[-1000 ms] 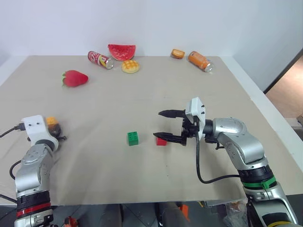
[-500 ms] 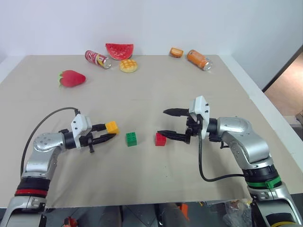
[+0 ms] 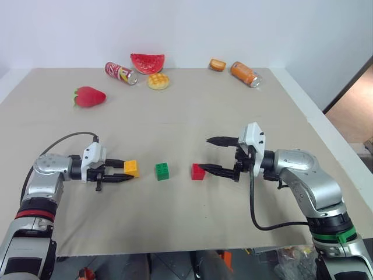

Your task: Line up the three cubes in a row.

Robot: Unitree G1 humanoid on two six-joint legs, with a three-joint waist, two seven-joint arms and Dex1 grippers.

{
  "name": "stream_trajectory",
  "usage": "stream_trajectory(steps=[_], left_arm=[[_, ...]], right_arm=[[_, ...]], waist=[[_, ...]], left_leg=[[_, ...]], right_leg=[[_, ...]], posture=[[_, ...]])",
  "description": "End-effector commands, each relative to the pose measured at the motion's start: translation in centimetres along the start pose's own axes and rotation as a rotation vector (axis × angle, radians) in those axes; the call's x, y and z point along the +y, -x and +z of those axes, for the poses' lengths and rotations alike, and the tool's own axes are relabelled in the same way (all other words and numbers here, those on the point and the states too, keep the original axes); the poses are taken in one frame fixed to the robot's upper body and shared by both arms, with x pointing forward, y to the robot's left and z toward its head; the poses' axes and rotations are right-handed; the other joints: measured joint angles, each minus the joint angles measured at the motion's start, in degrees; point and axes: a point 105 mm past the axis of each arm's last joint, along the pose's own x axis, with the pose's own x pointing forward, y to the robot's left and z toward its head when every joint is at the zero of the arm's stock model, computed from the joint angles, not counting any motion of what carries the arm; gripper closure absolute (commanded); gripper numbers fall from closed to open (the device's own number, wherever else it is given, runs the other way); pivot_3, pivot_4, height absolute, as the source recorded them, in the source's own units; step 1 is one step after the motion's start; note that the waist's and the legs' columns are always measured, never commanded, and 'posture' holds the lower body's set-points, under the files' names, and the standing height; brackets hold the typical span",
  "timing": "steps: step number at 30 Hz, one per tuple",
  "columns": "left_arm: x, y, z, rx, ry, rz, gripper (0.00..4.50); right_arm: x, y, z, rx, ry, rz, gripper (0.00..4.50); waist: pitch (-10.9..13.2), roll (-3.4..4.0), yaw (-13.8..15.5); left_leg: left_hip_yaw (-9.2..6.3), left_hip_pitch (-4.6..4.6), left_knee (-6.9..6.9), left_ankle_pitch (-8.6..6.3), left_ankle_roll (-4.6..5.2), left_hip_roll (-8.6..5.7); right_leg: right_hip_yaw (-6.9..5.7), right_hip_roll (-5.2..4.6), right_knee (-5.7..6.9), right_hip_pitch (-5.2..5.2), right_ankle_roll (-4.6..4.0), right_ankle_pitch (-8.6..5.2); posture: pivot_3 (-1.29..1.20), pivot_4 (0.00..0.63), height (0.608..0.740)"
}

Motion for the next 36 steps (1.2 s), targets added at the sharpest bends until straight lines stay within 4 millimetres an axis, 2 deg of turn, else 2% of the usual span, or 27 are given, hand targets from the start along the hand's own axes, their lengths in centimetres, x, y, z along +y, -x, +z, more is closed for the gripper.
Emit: stream_trajectory(steps=[1, 6, 10, 21, 35, 36], left_arm=[[-0.2, 0.3, 0.2, 0.002, -0.025, -0.019, 3.21], [-1.0, 0.5, -0.4, 0.013, -0.013, -0.023, 3.21], [-0.8, 1.0, -0.7, 0.029, -0.011, -0.008, 3.21], [0.1, 0.6, -0.9, 0.027, -0.043, 0.03, 3.21], [-0.3, 0.3, -1.1, 0.019, -0.013, 0.003, 3.21], [-0.2, 0.3, -1.2, 0.022, -0.011, 0.014, 2.17]], right_arm=[[-0.1, 0.5, 1.6, -0.036, 0.049, -0.007, 0.23], [-0.1, 0.6, 1.7, -0.035, 0.051, -0.003, 0.23], [-0.1, 0.4, 1.7, -0.039, 0.05, 0.0, 0.23], [-0.2, 0.5, 1.8, -0.039, 0.05, 0.001, 0.23], [-0.3, 0.3, 1.8, -0.039, 0.048, 0.003, 0.23], [-0.3, 0.3, 1.8, -0.039, 0.048, 0.003, 0.23]], waist=[[0.0, 0.0, 0.0], [0.0, 0.0, 0.0], [0.0, 0.0, 0.1], [0.0, 0.0, 0.1], [0.0, 0.0, 0.1], [0.0, 0.0, 0.1]], left_leg=[[0.0, 0.0, 0.0, 0.0, 0.0, 0.0], [0.01, 0.0, 0.01, 0.0, 0.0, 0.0], [-0.01, 0.01, 0.01, 0.0, 0.0, 0.01], [-0.01, 0.03, 0.04, 0.01, 0.02, 0.01], [-0.01, 0.04, 0.04, 0.02, 0.03, 0.01], [-0.01, 0.04, 0.04, 0.02, 0.03, 0.01]], right_leg=[[0.0, 0.01, 0.0, 0.0, 0.0, 0.0], [0.02, 0.0, 0.0, 0.01, 0.0, 0.0], [0.0, 0.01, 0.02, 0.0, 0.0, 0.0], [0.01, 0.01, 0.06, 0.02, 0.0, 0.0], [0.01, 0.01, 0.09, 0.03, 0.0, 0.01], [0.01, 0.01, 0.09, 0.03, 0.0, 0.01]], posture=[[0.0, 0.15, 0.74], [0.0, 0.15, 0.74], [0.0, 0.15, 0.74], [0.0, 0.15, 0.74], [0.0, 0.15, 0.74], [0.0, 0.15, 0.74]])
